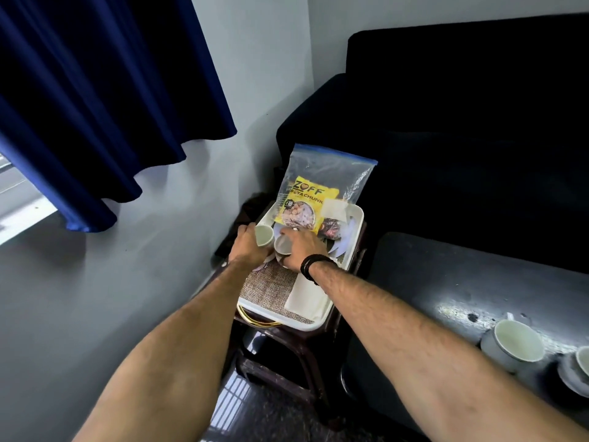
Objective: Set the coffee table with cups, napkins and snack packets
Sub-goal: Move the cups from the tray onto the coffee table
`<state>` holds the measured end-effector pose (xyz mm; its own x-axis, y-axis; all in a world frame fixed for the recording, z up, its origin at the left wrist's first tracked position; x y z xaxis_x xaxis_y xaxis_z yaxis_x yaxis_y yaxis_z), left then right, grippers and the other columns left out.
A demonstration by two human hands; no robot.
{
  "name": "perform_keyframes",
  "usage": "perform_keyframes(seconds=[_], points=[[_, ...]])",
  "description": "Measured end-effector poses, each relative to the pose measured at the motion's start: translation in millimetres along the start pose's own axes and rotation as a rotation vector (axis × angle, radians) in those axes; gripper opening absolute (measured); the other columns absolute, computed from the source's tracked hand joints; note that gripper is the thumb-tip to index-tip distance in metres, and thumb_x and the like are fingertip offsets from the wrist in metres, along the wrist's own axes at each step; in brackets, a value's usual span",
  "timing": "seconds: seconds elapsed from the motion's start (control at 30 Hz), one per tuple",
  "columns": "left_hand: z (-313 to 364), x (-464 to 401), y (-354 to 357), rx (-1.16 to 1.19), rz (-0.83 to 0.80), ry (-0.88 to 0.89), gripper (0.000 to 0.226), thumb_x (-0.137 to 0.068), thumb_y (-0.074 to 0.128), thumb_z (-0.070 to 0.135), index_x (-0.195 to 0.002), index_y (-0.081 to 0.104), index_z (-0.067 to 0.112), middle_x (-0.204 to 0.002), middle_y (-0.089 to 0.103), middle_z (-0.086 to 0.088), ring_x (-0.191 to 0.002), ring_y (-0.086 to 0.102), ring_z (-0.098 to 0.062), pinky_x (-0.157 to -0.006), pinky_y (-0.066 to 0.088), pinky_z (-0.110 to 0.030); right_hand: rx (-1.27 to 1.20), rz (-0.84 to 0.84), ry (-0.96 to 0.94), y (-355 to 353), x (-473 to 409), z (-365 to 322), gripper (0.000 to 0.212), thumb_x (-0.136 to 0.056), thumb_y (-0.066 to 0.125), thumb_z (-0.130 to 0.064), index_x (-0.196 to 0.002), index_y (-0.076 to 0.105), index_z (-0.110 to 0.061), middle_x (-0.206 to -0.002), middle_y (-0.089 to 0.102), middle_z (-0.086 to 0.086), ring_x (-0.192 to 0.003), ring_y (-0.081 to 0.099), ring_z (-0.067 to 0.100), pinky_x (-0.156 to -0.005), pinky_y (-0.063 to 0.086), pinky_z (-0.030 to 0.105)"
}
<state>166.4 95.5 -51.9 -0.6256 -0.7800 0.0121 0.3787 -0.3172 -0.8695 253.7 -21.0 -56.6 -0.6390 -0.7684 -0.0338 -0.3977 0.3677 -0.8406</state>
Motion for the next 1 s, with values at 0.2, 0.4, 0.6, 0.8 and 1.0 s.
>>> perform_keyframes(seconds=[0.2, 0.4, 0.6, 0.8, 1.0], points=[[5.5, 21.5, -5.0, 0.041, 0.144, -0.057, 0.065, -0.073, 0.08, 0.031, -0.124, 0.048, 0.008, -0.126, 0.047, -0.012, -0.112, 0.054, -0.035, -0.088, 0.048, -0.046, -0.173, 0.073, 0.051, -11.9, 2.3, 6.1, 0.064, -0.073, 0.078, -0.028, -0.13, 0.05, -0.033, -0.124, 0.053, 0.008, -0.114, 0.055, 0.031, -0.09, 0.051, 0.039], [68.1, 42.9, -30.9, 0.125, 0.197, 0.085, 0.065, -0.074, 0.08, 0.026, -0.125, 0.045, 0.008, -0.123, 0.049, -0.015, -0.111, 0.054, -0.035, -0.092, 0.047, -0.045, -0.37, 0.25, 0.131, -100.0, 8.9, 39.6, 0.063, -0.06, 0.084, -0.018, -0.116, 0.057, -0.032, -0.116, 0.059, 0.005, -0.095, 0.057, 0.02, -0.073, 0.045, 0.025], [172.2, 72.4, -3.4, 0.169, 0.114, 0.271, 0.064, -0.077, 0.075, 0.03, -0.13, 0.045, 0.009, -0.126, 0.051, -0.014, -0.116, 0.051, -0.034, -0.092, 0.044, -0.043, -0.357, 0.357, 0.191, -196.6, 56.2, 122.6, 0.062, -0.061, 0.086, -0.027, -0.116, 0.059, -0.034, -0.115, 0.058, 0.003, -0.105, 0.058, 0.022, -0.092, 0.052, 0.036], [270.8, 118.7, 68.6, 0.159, -0.039, 0.365, 0.054, -0.077, 0.072, 0.032, -0.12, 0.048, 0.009, -0.12, 0.05, -0.013, -0.11, 0.053, -0.036, -0.087, 0.045, -0.044, -0.325, 0.468, 0.374, -267.9, 130.0, 240.5, 0.079, -0.059, 0.087, -0.024, -0.126, 0.044, -0.024, -0.116, 0.056, 0.004, -0.098, 0.057, 0.02, -0.081, 0.049, 0.028], [331.1, 159.0, 146.6, 0.117, -0.179, 0.373, 0.049, -0.073, 0.071, 0.036, -0.111, 0.053, 0.01, -0.113, 0.054, -0.009, -0.101, 0.059, -0.035, -0.081, 0.048, -0.043, -0.316, 0.478, 0.612, -285.2, 200.9, 349.6, 0.085, -0.056, 0.089, -0.02, -0.131, 0.049, -0.022, -0.127, 0.055, 0.009, -0.11, 0.057, 0.022, -0.088, 0.046, 0.025]])
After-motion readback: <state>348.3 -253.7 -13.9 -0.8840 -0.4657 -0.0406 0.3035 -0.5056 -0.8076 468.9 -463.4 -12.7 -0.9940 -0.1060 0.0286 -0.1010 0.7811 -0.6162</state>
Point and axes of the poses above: each hand's wrist, its own x-axis away from the middle knuckle, its own y-axis out of the palm, z = x × y, the point moved 5 cm from there along -x, towards the middle knuckle
